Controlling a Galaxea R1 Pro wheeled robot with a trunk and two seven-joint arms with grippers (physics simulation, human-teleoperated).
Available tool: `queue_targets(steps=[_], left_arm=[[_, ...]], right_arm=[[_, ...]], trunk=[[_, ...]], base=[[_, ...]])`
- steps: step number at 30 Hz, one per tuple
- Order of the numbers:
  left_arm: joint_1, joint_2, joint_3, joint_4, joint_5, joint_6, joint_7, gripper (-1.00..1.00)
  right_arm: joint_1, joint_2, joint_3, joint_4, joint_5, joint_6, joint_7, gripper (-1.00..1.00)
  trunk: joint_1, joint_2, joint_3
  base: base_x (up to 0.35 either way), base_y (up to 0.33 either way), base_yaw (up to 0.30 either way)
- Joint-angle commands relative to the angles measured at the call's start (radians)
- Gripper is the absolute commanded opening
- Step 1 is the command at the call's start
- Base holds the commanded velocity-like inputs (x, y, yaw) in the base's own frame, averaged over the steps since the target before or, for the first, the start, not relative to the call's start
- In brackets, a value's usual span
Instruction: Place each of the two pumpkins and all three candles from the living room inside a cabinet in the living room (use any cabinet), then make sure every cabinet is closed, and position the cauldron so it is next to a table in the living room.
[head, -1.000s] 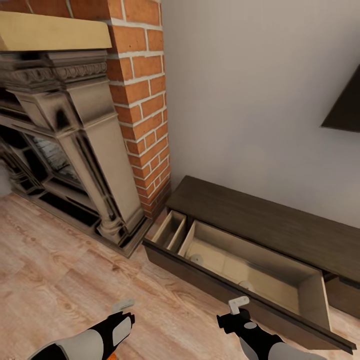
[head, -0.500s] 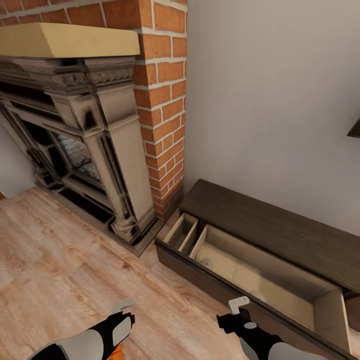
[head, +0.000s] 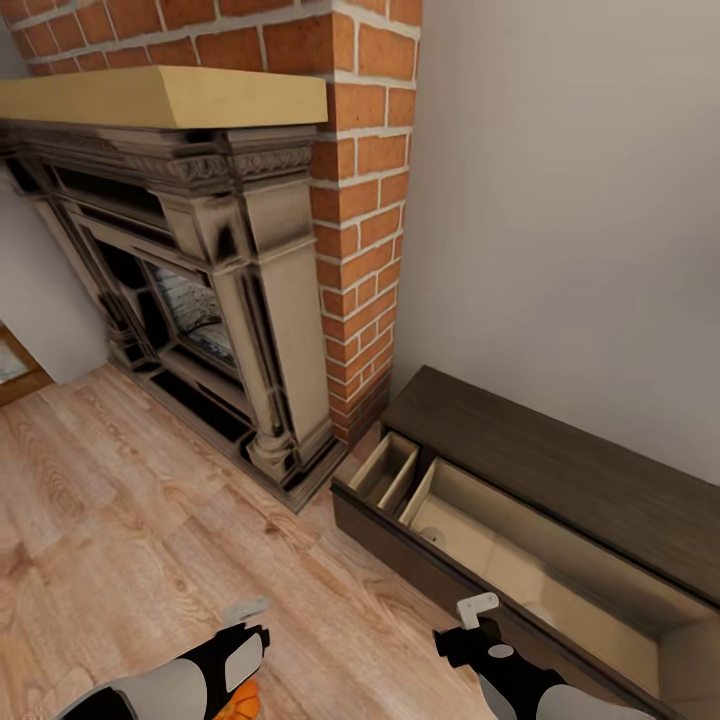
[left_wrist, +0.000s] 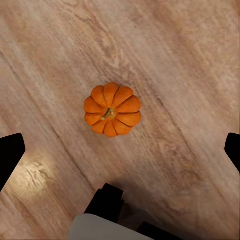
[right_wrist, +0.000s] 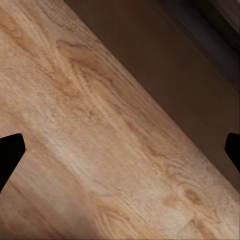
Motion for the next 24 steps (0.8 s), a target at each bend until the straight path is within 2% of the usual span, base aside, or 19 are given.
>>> queue_targets(steps=[1,24], left_arm=[[0.000,0.000,0.000,0.000,0.000,0.000,0.000,1.00],[0.000,0.000,-0.001,0.000,0.000,0.000,0.000,1.00]], right_arm=[[0.000,0.000,0.000,0.000,0.000,0.000,0.000,1.00],[0.000,0.000,0.000,0.000,0.000,0.001,0.000,1.00]], trunk=[[0.000,0.000,0.001],[0.000,0.000,0.032]], base=[[0.000,0.000,0.181],[0.000,0.000,0.180]])
